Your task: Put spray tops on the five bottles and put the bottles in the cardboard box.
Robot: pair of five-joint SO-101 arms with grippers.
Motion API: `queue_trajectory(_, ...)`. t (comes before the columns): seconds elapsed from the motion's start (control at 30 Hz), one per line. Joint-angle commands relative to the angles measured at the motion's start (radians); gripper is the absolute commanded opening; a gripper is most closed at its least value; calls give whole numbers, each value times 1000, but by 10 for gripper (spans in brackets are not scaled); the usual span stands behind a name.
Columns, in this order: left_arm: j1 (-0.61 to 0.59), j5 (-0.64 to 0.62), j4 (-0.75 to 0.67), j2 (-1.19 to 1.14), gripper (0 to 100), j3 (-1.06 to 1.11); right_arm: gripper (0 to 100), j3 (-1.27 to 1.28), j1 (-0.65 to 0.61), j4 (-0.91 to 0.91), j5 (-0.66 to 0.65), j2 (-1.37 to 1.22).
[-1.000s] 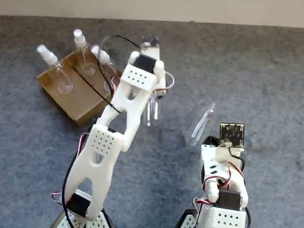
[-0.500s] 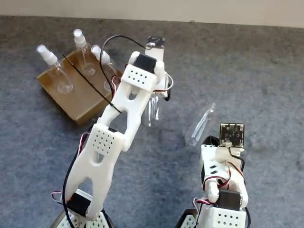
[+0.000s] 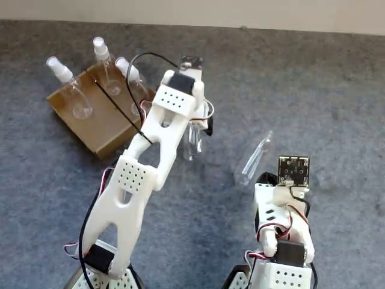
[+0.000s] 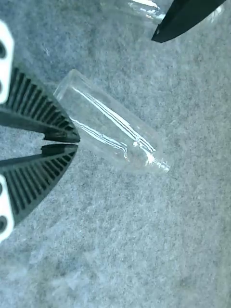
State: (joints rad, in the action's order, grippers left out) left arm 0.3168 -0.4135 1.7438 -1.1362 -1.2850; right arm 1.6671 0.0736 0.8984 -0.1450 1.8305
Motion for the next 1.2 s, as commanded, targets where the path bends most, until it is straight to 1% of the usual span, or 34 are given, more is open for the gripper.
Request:
queue_trajectory(0.0,-16,8,-29,-5,267,-30,5,31,5,-2,3,12)
queue_trajectory(0.33,-10,12,-72,-12,266,-22,5,31,5,-2,3,12)
queue_trajectory(0.47,-10,89,-69,-12,261,-21,5,31,5,-2,3,12)
queue_trajectory(0.53,-10,94,-69,-12,215,-21,5,31,5,-2,3,12)
queue_trajectory(0.63,-10,94,-69,-12,93,-21,5,31,5,-2,3,12)
queue_trajectory(0.73,-10,94,-69,-10,2,-27,5,31,5,-2,3,12)
queue_trajectory(0.9,-8,94,-68,-5,24,-28,5,31,5,-2,3,12)
queue_trajectory(1.0,-7,94,-38,2,24,-38,5,31,5,-2,3,12)
queue_trajectory(1.17,10,94,6,45,24,-145,5,31,5,-2,3,12)
